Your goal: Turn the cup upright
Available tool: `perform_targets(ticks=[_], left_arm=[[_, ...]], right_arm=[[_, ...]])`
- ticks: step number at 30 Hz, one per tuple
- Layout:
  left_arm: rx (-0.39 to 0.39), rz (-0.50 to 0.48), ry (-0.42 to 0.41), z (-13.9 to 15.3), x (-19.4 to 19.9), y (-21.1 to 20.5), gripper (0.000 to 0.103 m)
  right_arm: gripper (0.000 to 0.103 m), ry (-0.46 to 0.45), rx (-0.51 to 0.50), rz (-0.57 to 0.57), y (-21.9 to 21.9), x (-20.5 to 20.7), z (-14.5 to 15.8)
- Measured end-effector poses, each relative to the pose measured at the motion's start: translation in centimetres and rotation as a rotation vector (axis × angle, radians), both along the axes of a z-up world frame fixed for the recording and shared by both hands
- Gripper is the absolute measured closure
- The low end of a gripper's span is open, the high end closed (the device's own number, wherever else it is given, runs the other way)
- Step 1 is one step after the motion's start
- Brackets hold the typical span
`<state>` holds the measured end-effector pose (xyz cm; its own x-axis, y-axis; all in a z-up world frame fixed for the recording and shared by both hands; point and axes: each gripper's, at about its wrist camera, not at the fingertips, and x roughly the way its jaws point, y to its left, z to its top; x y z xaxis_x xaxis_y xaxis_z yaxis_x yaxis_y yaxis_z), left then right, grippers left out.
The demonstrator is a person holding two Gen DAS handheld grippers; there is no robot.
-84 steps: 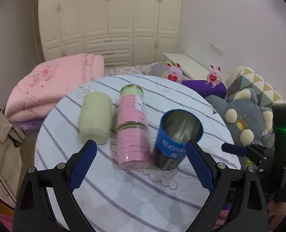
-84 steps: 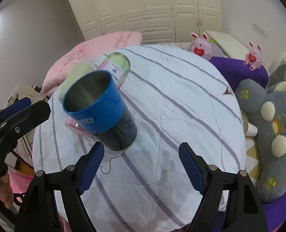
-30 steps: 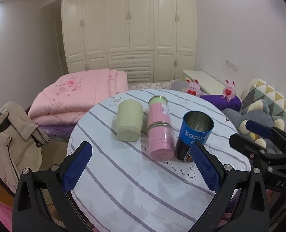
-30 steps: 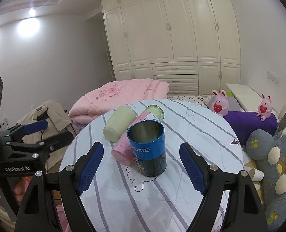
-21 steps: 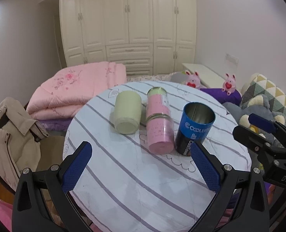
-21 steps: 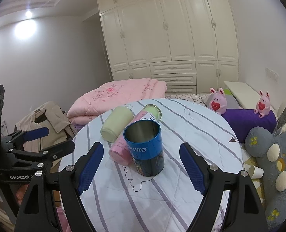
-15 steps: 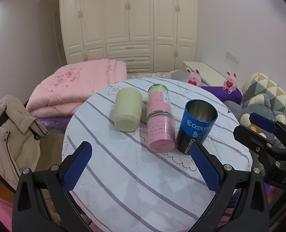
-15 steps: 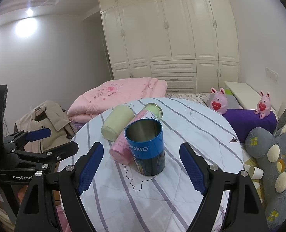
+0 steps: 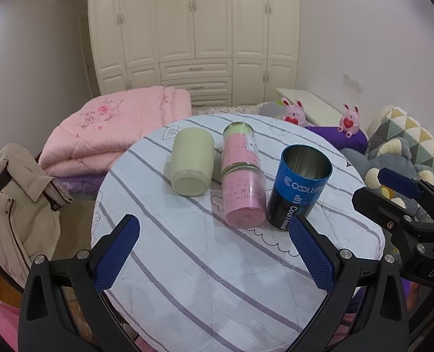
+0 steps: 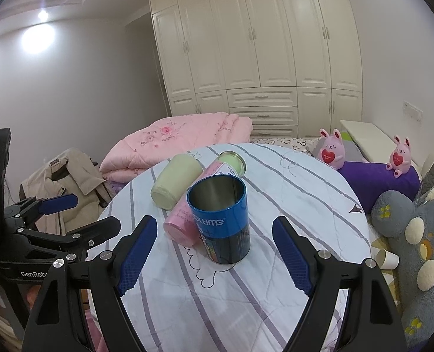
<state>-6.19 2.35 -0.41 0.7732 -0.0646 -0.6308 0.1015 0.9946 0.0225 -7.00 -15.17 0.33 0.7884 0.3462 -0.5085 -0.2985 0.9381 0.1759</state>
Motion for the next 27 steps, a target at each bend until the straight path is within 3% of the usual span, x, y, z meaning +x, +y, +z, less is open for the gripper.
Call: perform_targets(ticks=[27], left_arm=[[0.026, -0.008, -0.022, -0.02, 0.18, -0.29, 0.0]], right_arm=[[0.021, 0.006, -0.021, -0.008, 0.24, 0.11, -0.25]])
